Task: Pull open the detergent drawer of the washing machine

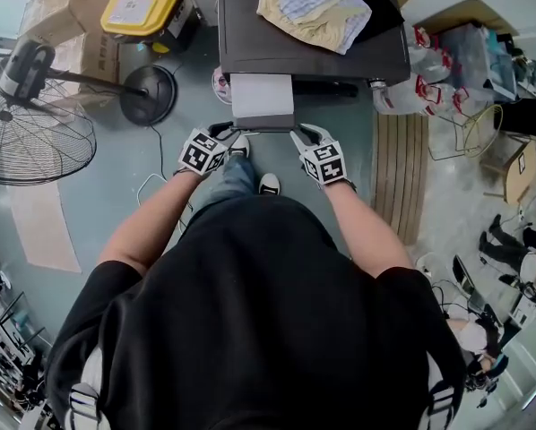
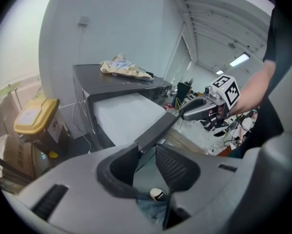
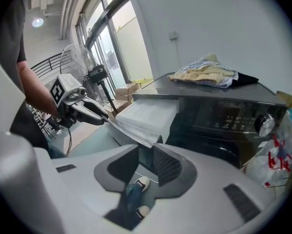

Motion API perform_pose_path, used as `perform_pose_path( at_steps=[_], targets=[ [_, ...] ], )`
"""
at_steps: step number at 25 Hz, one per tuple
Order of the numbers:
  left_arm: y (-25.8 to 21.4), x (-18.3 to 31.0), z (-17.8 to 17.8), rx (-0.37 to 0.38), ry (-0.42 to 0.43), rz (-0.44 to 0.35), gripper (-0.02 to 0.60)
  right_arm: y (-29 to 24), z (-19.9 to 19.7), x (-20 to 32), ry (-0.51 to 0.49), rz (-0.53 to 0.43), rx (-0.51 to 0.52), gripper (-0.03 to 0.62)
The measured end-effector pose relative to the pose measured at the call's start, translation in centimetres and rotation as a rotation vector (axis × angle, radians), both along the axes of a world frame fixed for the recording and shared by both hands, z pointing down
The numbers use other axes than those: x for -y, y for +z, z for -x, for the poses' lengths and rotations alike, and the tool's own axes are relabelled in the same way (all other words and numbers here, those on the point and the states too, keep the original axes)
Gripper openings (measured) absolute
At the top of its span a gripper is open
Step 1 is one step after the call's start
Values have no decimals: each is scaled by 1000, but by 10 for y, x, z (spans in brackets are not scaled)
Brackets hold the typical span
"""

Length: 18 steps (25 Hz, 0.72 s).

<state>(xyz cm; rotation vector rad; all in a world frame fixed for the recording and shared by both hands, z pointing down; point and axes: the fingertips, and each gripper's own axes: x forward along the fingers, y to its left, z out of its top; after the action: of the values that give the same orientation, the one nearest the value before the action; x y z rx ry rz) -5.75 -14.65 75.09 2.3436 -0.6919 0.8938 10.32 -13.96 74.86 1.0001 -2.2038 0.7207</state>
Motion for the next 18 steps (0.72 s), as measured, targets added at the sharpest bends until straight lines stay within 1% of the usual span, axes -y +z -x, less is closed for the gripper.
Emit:
perform_pose_path(
  at_steps=[18],
  targets=[
    [1,-48,-4,-8,-11,38,115,-1,-4,-47,-7,23,10,91]
  ],
)
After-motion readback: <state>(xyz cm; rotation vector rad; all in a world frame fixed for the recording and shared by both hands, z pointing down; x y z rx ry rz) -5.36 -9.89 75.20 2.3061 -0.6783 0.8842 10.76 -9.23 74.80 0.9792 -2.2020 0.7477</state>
